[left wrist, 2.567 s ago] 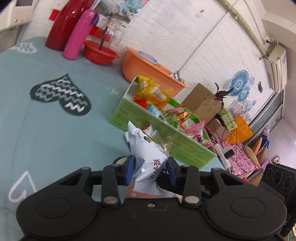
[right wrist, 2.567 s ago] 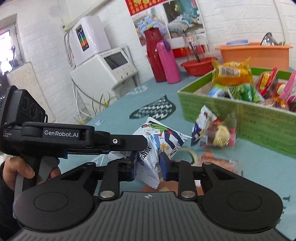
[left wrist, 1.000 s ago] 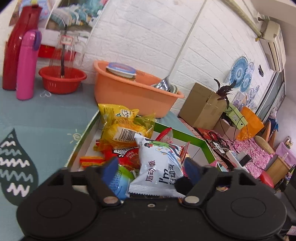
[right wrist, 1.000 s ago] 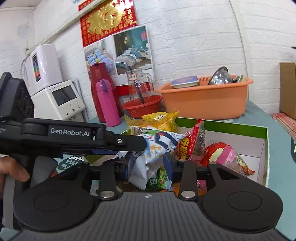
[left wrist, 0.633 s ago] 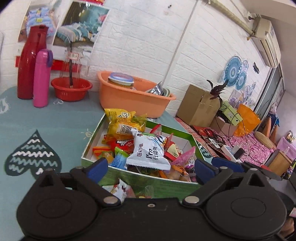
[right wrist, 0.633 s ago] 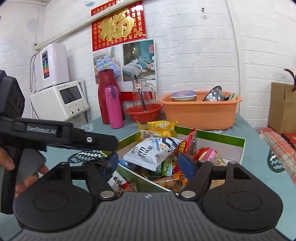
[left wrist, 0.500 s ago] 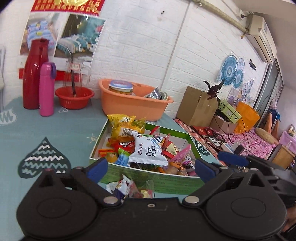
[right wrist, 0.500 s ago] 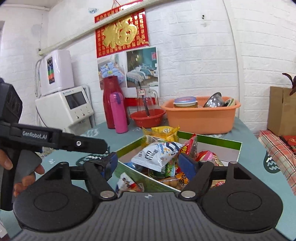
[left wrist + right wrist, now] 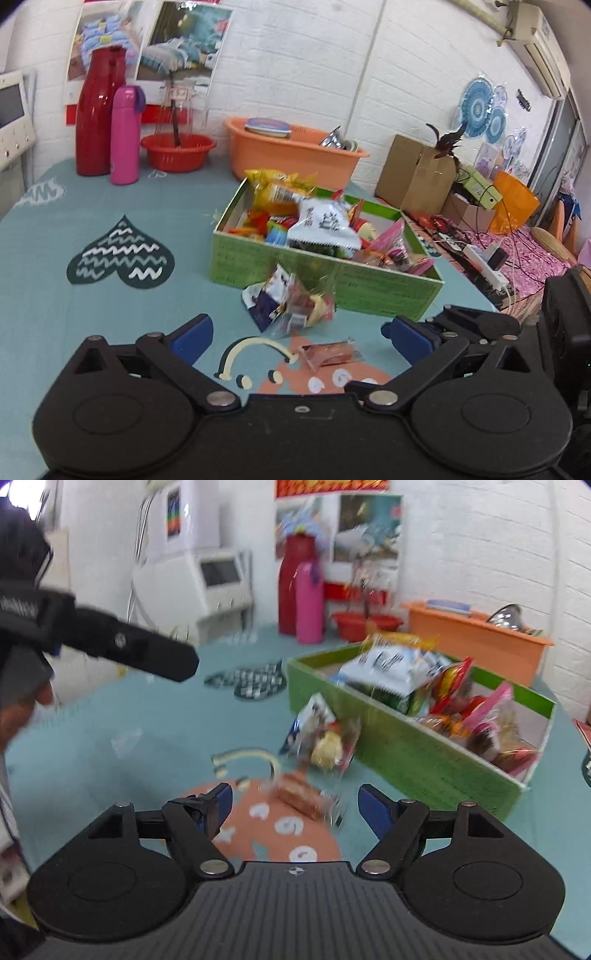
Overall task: Organize snacks
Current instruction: 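Move the right gripper to the small orange-filled clear packet and grasp it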
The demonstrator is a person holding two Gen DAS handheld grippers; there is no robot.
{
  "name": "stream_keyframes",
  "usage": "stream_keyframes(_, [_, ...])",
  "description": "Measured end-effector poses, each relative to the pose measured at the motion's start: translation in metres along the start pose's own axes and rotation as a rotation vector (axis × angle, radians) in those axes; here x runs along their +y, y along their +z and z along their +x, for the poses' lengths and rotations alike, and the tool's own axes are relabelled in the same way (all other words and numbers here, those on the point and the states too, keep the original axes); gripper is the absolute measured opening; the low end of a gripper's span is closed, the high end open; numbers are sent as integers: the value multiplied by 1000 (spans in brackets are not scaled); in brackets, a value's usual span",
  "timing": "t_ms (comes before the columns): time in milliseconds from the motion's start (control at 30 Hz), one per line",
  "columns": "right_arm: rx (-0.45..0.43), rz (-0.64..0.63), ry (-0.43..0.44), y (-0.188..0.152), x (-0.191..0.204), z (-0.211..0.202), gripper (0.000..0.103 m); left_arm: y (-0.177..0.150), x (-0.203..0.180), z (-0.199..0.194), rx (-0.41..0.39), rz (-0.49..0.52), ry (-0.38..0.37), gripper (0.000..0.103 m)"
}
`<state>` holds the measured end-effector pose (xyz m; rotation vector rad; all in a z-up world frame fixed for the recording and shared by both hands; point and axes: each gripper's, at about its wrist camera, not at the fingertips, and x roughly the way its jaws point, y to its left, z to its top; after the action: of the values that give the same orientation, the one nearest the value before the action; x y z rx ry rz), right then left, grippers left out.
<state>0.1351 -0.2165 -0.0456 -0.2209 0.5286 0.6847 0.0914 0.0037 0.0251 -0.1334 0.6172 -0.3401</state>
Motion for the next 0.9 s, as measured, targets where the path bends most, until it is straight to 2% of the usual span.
stream_keyframes(133, [48, -56, 2, 6, 1, 26, 103, -6, 8, 12, 22, -34, 24, 103])
stream_keyframes(267, [76, -54, -5, 7, 2, 39, 103, -8, 16, 22, 26, -48, 56, 103])
stream_keyframes(300, [87, -45, -3, 6, 1, 40, 92, -8, 18, 24, 28, -54, 60, 103])
stream_keyframes(333, [95, -27, 1, 5, 0, 40, 66, -8, 20, 26, 31, -60, 61, 103])
stream_keyframes(400, [101, 11, 7, 4, -2, 37, 53, -9, 22, 28, 35, -70, 60, 103])
stream_keyframes(467, [118, 37, -25, 1, -1, 31, 46, -9, 23, 30, 36, -69, 59, 103])
stream_keyframes(733, [106, 135, -20, -20, 7, 3, 47, -12, 19, 36, 48, -70, 50, 103])
stream_keyframes(800, [98, 124, -19, -24, 10, 0, 51, -13, 17, 38, 54, -68, 49, 103])
stream_keyframes(900, [93, 115, -19, -24, 11, 1, 51, -12, 14, 39, 57, -61, 47, 103])
